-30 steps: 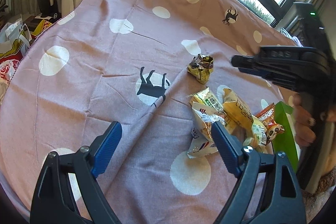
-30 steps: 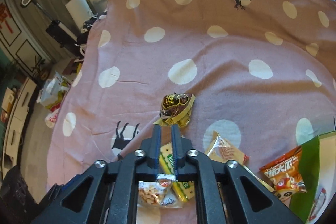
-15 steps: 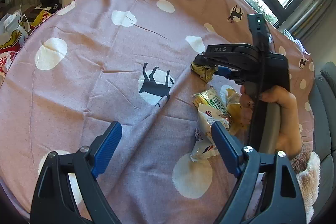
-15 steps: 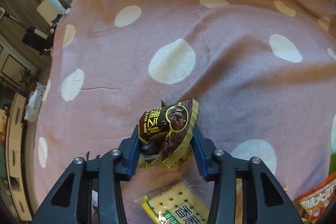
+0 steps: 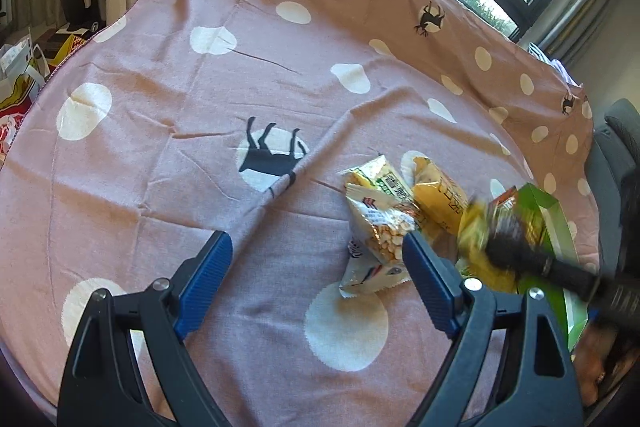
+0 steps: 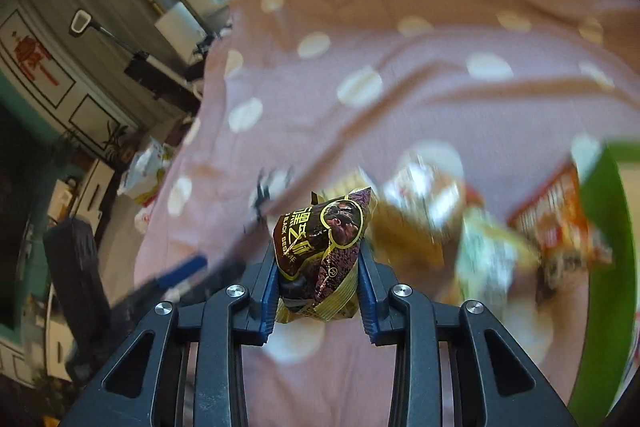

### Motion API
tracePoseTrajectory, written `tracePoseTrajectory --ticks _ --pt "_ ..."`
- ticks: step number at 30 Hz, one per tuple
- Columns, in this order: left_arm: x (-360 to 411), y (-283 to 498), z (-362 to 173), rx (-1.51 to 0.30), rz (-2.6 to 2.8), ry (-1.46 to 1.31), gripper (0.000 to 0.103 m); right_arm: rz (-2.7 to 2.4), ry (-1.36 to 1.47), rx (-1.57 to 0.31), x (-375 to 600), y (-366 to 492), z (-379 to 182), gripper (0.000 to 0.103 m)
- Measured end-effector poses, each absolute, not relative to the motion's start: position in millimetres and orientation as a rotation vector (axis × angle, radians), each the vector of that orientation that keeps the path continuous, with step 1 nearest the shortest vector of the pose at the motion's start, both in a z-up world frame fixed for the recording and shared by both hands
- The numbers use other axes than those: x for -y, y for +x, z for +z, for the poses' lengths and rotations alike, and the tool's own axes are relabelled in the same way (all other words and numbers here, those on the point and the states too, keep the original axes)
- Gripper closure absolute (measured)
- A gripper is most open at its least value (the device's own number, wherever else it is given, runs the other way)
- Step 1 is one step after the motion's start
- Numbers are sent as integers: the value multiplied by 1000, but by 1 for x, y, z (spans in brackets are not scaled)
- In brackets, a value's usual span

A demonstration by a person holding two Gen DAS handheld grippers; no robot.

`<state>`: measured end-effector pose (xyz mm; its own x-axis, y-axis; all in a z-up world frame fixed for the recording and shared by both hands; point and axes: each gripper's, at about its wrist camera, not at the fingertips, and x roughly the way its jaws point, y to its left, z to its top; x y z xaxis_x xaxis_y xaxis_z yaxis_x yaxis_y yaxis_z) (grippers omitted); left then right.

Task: Organize snacks
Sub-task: 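Lift the chocolate packet and carry it over the green box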

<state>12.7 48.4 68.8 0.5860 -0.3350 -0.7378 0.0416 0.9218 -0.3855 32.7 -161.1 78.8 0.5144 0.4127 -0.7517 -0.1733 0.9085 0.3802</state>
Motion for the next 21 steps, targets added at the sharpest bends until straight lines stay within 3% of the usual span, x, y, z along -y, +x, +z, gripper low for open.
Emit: tracePoseTrajectory --ticks 6,8,10,12,21 --pt "-24 5 69 -943 -310 -326 17 357 308 -1158 173 5 30 67" --pt "-12 0 70 -945 -334 -295 17 329 335 -1180 182 4 24 63" --pt "-3 -4 70 -944 -351 -276 17 298 337 -1161 191 2 28 48" --pt "4 -6 68 -946 -358 -287 17 279 340 -1114 199 0 37 41" --pt "45 -20 58 -1009 -548 -269 22 351 569 -1075 228 1 31 41"
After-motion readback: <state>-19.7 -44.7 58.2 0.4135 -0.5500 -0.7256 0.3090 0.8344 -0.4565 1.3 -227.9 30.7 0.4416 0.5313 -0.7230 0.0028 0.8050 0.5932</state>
